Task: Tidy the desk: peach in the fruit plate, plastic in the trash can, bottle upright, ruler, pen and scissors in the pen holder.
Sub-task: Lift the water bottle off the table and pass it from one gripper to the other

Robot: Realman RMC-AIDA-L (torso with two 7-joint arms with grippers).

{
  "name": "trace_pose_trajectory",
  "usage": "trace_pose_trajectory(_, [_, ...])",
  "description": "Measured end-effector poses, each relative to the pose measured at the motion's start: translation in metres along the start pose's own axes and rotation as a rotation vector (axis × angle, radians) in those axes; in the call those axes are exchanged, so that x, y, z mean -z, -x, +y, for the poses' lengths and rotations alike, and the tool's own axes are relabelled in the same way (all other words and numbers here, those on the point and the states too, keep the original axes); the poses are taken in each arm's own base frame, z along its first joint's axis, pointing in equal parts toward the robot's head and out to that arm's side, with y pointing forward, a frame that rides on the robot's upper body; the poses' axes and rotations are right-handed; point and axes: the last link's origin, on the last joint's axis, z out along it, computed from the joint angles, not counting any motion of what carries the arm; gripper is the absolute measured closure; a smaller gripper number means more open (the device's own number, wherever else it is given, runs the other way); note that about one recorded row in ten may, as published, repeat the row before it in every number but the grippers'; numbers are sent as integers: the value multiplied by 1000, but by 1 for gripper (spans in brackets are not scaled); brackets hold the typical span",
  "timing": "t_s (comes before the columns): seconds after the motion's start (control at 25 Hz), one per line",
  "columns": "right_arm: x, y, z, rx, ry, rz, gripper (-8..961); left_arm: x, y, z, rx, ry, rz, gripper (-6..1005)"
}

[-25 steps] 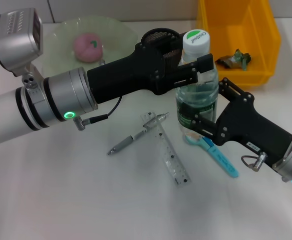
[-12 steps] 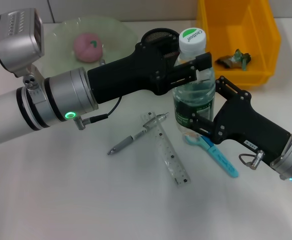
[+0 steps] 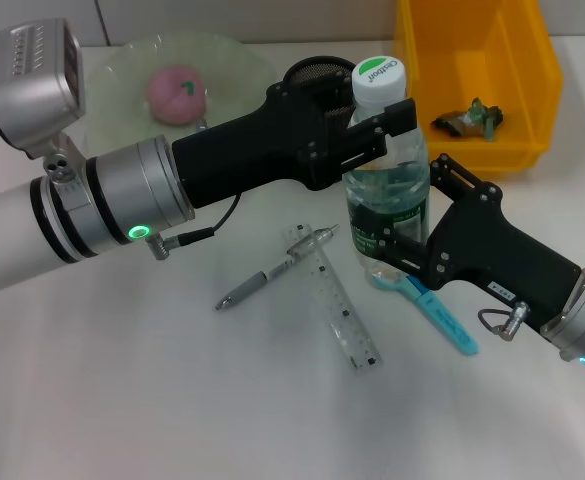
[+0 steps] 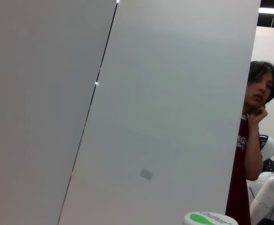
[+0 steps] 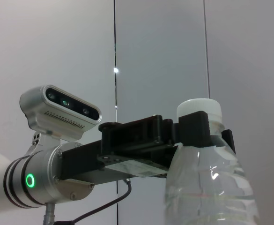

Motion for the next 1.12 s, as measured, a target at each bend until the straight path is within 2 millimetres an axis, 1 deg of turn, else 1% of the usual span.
trace_pose_trajectory(0.6, [0,-1,2,-16,4,2,147,3,1,2,-17,-4,18,527])
trace_pose_trajectory(0.76, [-2,-2,0,-30,-19,10,146,3,1,2,-17,-4,19,533])
trace_pose_trajectory(1.12, [-5,-4,0,-32,-10,25,142,3,0,4,-15,9,29,544])
